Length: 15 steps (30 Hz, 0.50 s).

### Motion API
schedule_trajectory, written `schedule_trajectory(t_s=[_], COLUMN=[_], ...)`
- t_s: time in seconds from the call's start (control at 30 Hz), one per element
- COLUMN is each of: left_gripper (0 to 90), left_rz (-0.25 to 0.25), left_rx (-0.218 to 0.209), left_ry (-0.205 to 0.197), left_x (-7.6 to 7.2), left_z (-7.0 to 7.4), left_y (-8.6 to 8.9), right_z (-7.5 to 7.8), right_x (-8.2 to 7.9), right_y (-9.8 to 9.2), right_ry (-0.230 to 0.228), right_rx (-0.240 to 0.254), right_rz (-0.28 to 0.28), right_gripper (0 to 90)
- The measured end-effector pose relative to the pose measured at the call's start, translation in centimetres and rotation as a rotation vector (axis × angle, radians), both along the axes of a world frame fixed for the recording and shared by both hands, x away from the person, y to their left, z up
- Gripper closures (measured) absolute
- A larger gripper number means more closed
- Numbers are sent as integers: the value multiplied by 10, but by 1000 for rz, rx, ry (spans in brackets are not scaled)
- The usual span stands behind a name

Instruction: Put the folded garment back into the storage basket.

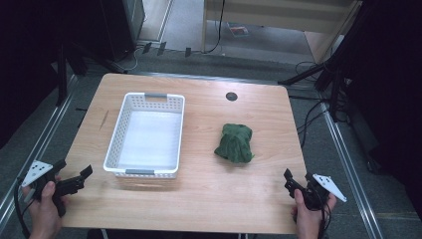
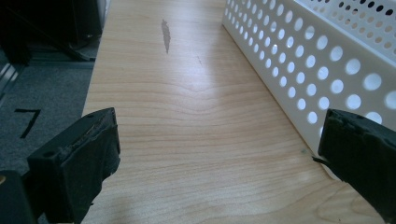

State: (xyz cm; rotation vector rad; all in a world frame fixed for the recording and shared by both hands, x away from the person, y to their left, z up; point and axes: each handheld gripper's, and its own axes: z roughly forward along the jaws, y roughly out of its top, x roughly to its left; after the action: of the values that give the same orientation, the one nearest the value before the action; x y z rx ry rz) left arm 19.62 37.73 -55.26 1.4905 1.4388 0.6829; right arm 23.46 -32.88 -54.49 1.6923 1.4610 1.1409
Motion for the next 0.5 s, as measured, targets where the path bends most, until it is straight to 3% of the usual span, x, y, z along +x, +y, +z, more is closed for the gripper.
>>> schedule_trajectory(t_s=[0.13,0.27,0.3,0.33,0.37,0.5], left_gripper=[0,0,0,0,0,0], left_rz=[-2,-10,-8,3,3,70], left_rx=[-2,2,3,-3,-3,16], left_ry=[6,18,22,31,31,-4], left_x=[2,3,4,7,7,3], left_z=[0,0,0,0,0,0], left_y=[1,-1,-1,0,0,-2], right_z=[1,5,6,8,9,16], right_x=[0,0,1,5,8,19], right_y=[0,1,2,3,5,19], right_ry=[-31,2,7,8,9,20], right_rx=[-2,-20,-5,74,81,-5], right_rz=[-12,-9,1,28,38,77], right_gripper=[231,199,180,146,138,135])
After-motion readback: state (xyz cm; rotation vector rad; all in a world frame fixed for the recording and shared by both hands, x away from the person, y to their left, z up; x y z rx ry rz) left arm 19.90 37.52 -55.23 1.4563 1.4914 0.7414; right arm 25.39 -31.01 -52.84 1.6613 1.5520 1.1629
